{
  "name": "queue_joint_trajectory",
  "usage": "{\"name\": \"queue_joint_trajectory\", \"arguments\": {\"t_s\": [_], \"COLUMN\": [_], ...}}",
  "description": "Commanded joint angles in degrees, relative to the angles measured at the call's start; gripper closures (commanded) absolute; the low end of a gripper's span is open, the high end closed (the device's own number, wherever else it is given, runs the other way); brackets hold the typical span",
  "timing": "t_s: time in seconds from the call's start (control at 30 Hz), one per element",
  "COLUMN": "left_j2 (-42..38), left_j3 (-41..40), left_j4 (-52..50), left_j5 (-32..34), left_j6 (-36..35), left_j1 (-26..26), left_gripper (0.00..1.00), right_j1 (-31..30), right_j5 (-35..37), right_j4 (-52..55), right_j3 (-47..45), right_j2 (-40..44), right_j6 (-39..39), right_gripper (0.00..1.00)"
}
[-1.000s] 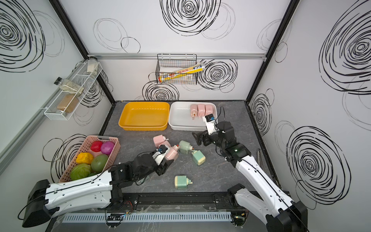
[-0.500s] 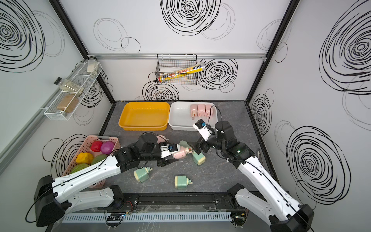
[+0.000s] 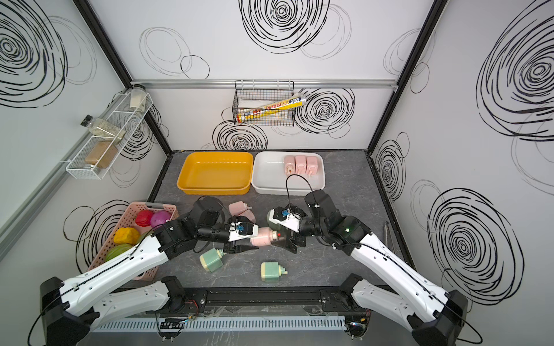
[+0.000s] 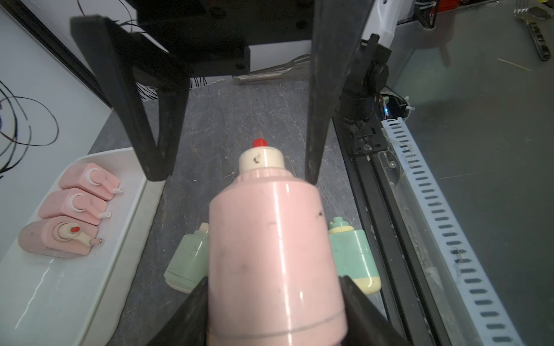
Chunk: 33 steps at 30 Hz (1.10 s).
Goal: Place the pencil sharpeners by color into the storage box
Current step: Pick up the pencil sharpener from the center of the board, then place the pencil sharpener in the storage box.
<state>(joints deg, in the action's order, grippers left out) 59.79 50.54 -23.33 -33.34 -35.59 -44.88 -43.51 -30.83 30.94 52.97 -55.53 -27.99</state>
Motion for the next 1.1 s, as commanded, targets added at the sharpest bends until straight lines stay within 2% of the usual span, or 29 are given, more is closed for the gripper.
{"name": "queue_joint_trajectory", "arguments": {"t_s": [0.0,0.13,0.33,0.5,1.07], "left_j2": [2.4,3.2,0.6,1.4,1.0], "left_j3": [3.7,3.5,2.1,3.0,1.6], "left_j4": [0.7,2.6,6.0,5.7,8.5], "left_j5": [-4.3,-2.9,-4.0,-5.5,-3.0], "left_j6": [0.5,1.8,3.2,3.8,5.2], "left_j1": [0.3,0.2,0.4,0.6,0.5], "left_gripper": [1.0,1.0,1.0,1.0,1.0], "right_j1": [-1.6,-2.8,-3.6,-3.6,-3.6], "right_j5": [-2.6,-2.7,-3.6,-5.9,-9.1], "right_j4": [1.3,0.1,-0.1,-1.8,-5.4], "right_j3": [2.3,2.1,1.9,1.2,1.3], "right_j2": [-1.0,-1.7,-3.3,-3.2,-2.7], "right_j6": [-3.0,-3.8,-4.5,-4.5,-3.4], "right_gripper": [0.04,0.06,0.08,0.1,0.28]}}
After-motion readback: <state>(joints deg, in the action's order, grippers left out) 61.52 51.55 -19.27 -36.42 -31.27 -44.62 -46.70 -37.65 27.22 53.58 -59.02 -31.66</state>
